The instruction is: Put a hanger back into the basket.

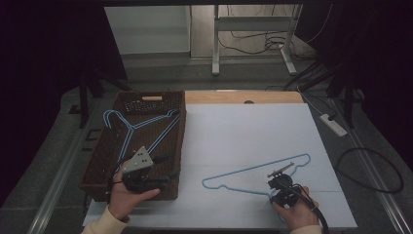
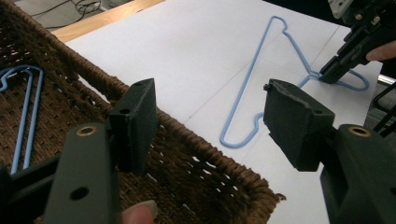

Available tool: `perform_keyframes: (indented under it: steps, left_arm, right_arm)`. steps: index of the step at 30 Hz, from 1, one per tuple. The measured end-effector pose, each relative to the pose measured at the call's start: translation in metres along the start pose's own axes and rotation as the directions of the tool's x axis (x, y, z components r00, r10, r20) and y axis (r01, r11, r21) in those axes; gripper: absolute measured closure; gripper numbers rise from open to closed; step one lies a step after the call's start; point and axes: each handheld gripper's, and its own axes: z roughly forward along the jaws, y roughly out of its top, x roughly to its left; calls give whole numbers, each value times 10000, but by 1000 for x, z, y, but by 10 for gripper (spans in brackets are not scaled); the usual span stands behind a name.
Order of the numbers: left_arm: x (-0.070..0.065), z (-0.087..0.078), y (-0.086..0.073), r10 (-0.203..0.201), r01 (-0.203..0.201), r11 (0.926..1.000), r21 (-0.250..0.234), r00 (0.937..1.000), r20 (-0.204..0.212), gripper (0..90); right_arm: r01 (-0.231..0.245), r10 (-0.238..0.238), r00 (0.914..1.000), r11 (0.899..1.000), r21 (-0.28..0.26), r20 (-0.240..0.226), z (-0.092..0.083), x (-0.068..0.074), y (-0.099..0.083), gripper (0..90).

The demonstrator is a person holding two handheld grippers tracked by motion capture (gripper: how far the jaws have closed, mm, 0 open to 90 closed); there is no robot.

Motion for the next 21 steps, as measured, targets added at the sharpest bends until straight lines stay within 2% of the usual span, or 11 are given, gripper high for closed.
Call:
perform_keyframes:
  steps: [2,6,11,16,21]
  left_arm:
    - [-3,1,1,87,-87,10000,1,10000,25,356]
    - [-10,5,4,332,-332,9994,108,9994,62,356]
    - [-22,13,8,560,-567,9977,359,9982,206,356]
    - [-33,23,12,700,-726,9957,570,9965,454,355]
    - [-49,39,16,895,-972,9908,941,9925,829,353]
  right_arm:
    - [-29,29,10000,10000,18,-43,0,-1,1,862]
    - [278,-276,9995,9995,155,-128,-2,-1,3,864]
    - [688,-686,9972,9976,68,-302,-9,-2,9,864]
    - [964,-962,9946,9953,36,-377,-19,-5,17,864]
    - [1102,-1099,9924,9939,30,-554,-22,-9,24,864]
